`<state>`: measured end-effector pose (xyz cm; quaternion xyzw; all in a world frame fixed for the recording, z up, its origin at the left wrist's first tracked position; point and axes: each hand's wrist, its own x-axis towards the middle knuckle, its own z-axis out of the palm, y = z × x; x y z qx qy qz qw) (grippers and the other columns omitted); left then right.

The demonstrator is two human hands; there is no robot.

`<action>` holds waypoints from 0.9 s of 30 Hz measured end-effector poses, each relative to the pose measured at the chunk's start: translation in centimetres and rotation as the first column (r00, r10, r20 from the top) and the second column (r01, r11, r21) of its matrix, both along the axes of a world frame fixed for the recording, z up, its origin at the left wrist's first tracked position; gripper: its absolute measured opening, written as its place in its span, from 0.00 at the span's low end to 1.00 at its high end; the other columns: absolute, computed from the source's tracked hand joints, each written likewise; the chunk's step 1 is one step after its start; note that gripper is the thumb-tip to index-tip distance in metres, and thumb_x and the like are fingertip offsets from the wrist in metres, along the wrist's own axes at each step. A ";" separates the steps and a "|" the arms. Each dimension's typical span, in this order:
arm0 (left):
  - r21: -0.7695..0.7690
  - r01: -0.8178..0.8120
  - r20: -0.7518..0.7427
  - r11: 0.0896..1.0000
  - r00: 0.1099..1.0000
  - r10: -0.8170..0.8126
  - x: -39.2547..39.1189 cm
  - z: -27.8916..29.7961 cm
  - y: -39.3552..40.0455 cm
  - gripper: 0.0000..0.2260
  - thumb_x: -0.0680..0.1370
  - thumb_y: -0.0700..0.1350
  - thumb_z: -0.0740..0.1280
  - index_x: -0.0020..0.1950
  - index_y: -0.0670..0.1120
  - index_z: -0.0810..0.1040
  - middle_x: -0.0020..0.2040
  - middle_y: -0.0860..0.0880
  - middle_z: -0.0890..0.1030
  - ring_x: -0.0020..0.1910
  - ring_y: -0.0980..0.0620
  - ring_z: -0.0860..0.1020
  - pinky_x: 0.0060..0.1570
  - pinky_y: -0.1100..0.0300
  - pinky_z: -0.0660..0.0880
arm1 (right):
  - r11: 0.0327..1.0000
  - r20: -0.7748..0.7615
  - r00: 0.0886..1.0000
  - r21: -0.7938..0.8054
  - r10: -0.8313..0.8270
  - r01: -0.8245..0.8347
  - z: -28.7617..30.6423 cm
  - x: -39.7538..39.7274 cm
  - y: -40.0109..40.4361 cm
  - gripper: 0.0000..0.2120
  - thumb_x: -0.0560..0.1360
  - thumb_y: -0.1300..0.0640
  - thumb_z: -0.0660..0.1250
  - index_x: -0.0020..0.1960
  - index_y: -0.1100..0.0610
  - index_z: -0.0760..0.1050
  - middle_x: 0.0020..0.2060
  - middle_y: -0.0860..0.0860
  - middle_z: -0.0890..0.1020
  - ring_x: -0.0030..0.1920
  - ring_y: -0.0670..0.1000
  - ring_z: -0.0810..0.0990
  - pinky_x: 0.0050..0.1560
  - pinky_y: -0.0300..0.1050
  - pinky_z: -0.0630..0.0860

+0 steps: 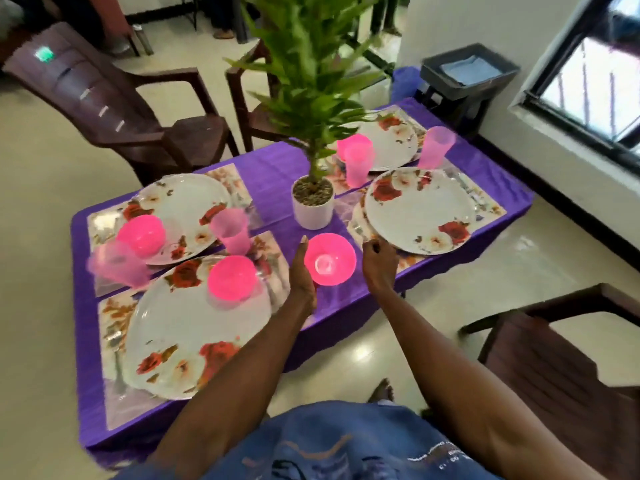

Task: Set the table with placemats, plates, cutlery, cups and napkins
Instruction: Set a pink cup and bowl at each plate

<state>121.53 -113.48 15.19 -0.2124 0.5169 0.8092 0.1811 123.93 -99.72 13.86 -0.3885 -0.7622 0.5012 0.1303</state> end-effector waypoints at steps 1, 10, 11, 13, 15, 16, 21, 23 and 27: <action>-0.008 0.006 0.015 1.000 1.000 -0.006 0.2 -0.4 2.1 0.13 0.77 0.58 0.67 0.54 0.50 0.80 0.52 0.46 0.83 0.51 0.45 0.81 0.53 0.48 0.76 | 1.000 -0.006 1.000 -0.018 0.019 -0.019 0.4 0.4 2.0 0.09 0.78 0.57 0.60 0.45 0.60 0.75 0.41 0.55 0.80 0.44 0.56 0.77 0.42 0.46 0.67; -0.114 -0.107 0.093 0.988 0.989 0.118 -0.9 -3.2 16.6 0.15 0.72 0.60 0.71 0.51 0.50 0.79 0.57 0.43 0.81 0.55 0.41 0.80 0.51 0.44 0.79 | 0.970 0.104 0.964 -0.022 0.243 -0.243 0.7 2.2 14.8 0.19 0.78 0.40 0.62 0.51 0.57 0.75 0.42 0.50 0.80 0.43 0.50 0.78 0.42 0.47 0.73; -0.112 -0.097 0.092 0.989 0.990 0.107 -1.0 -3.0 17.7 0.16 0.73 0.59 0.71 0.52 0.50 0.79 0.56 0.43 0.82 0.54 0.41 0.81 0.51 0.43 0.79 | 0.966 0.109 0.960 -0.008 0.259 -0.260 0.7 2.0 15.6 0.18 0.78 0.41 0.63 0.51 0.57 0.74 0.42 0.49 0.79 0.43 0.51 0.77 0.41 0.47 0.72; -0.082 -0.065 0.081 0.994 0.994 0.072 -1.6 -2.6 19.8 0.19 0.71 0.60 0.71 0.54 0.50 0.79 0.57 0.43 0.81 0.53 0.40 0.81 0.51 0.42 0.80 | 0.963 0.125 0.956 0.026 0.264 -0.269 0.4 1.4 17.2 0.17 0.78 0.44 0.64 0.54 0.58 0.74 0.44 0.50 0.77 0.44 0.52 0.76 0.44 0.49 0.73; -0.100 -0.021 0.057 0.995 0.998 0.027 -2.5 -2.5 21.4 0.20 0.74 0.58 0.70 0.59 0.47 0.79 0.57 0.43 0.81 0.54 0.42 0.79 0.50 0.46 0.79 | 0.966 0.152 0.958 0.045 0.245 -0.254 0.2 0.3 18.5 0.16 0.79 0.48 0.63 0.58 0.59 0.73 0.48 0.52 0.78 0.47 0.54 0.77 0.47 0.51 0.75; -0.128 0.001 0.046 0.992 0.999 0.005 -3.1 -2.6 22.1 0.19 0.76 0.56 0.69 0.61 0.46 0.78 0.57 0.44 0.81 0.55 0.42 0.79 0.51 0.47 0.78 | 0.967 0.161 0.958 0.053 0.237 -0.248 0.1 -0.3 19.3 0.15 0.79 0.50 0.63 0.59 0.60 0.73 0.49 0.53 0.78 0.48 0.55 0.77 0.46 0.51 0.74; -0.194 0.119 0.014 0.974 0.993 -0.118 -6.7 -3.9 25.4 0.18 0.80 0.54 0.64 0.63 0.43 0.78 0.56 0.42 0.81 0.54 0.43 0.80 0.40 0.53 0.80 | 0.980 0.199 0.962 0.042 0.185 -0.197 -0.6 -3.6 24.1 0.10 0.78 0.54 0.60 0.56 0.57 0.73 0.48 0.54 0.80 0.45 0.55 0.79 0.45 0.56 0.78; -0.251 0.087 0.026 0.964 0.996 -0.083 -8.1 -4.2 26.4 0.17 0.80 0.53 0.63 0.58 0.39 0.79 0.50 0.42 0.82 0.47 0.45 0.81 0.38 0.54 0.78 | 0.985 0.214 0.963 0.015 0.164 -0.171 -1.1 -4.9 26.1 0.09 0.78 0.54 0.60 0.56 0.56 0.71 0.49 0.54 0.80 0.42 0.56 0.81 0.41 0.59 0.81; -0.386 0.063 0.023 0.920 0.998 -0.058 -10.1 -4.7 27.4 0.13 0.79 0.48 0.65 0.47 0.39 0.80 0.40 0.42 0.82 0.37 0.47 0.78 0.31 0.57 0.74 | 0.989 0.232 0.963 0.035 0.135 -0.147 -1.0 -7.7 29.1 0.13 0.80 0.58 0.60 0.62 0.62 0.71 0.53 0.56 0.78 0.43 0.52 0.77 0.34 0.44 0.72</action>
